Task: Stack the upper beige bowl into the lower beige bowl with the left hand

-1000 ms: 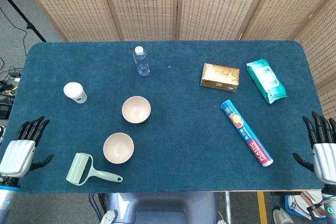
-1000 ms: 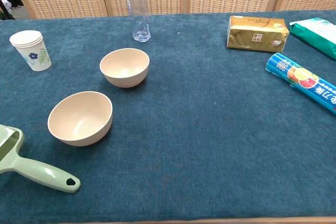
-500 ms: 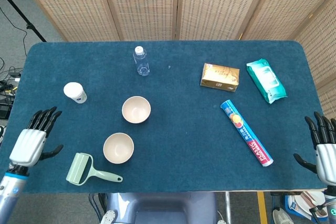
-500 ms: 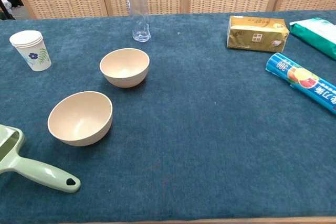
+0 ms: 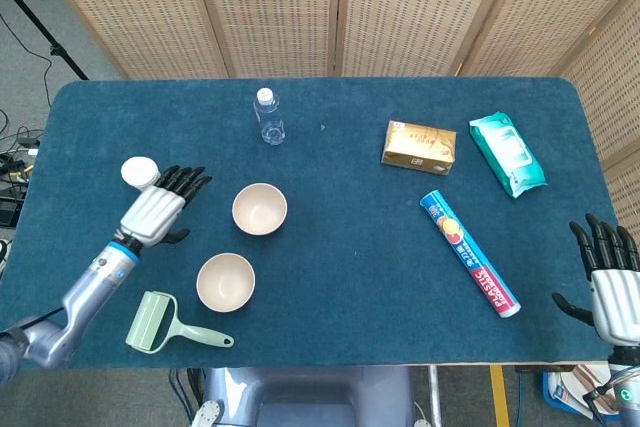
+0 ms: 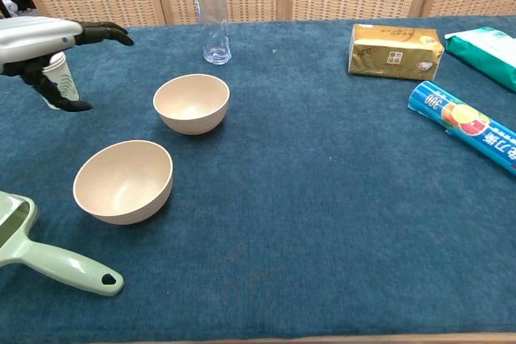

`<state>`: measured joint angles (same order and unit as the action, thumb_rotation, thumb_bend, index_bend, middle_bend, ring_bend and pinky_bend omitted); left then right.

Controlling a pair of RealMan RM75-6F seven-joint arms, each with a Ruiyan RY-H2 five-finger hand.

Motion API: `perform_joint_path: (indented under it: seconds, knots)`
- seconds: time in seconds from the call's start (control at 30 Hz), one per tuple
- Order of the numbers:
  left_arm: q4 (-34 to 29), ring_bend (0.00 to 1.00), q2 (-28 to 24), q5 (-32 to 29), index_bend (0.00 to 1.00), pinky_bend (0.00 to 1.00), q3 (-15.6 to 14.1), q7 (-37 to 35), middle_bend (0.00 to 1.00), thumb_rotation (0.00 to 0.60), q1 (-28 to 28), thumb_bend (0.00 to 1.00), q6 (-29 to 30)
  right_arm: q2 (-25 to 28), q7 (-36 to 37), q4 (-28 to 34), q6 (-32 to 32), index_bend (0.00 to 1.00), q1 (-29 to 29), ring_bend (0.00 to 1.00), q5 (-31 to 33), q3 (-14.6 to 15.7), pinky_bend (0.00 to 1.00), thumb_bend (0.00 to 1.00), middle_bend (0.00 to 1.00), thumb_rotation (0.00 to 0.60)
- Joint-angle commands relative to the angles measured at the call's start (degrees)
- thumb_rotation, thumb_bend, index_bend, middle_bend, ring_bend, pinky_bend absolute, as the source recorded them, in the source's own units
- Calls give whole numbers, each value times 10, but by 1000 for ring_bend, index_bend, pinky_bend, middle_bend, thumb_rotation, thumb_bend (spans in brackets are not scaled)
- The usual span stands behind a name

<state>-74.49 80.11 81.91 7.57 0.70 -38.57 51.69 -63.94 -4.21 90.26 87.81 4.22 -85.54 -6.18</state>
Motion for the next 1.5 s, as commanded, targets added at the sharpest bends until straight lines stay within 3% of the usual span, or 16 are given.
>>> perform_joint_path:
  seconds: [0.03,0.27,0.87,1.27,1.5]
  knots:
    - [28,0,42,-11,243,0,16,-8,0,600,-31,265,-17,-2,-1,0,-3,0,1,0,4,-1,0,0,0,600]
    - [54,0,76,-12,399,0,11,19,0,600,-52,297,-24,-4,0,-5,-11,0,3,0,14,-3,0,0,0,600]
    - [60,0,110,-52,484,0,6,89,0,600,-65,321,-30,-4,3,-6,-17,0,6,0,13,0,0,0,0,600]
    - [63,0,122,-89,715,0,8,129,0,600,-68,431,-36,-3,7,-6,-17,0,5,0,15,0,0,0,0,600]
    - [58,0,120,-91,751,0,5,134,0,600,-64,448,-25,-3,5,-4,-16,0,5,0,13,1,0,0,0,600]
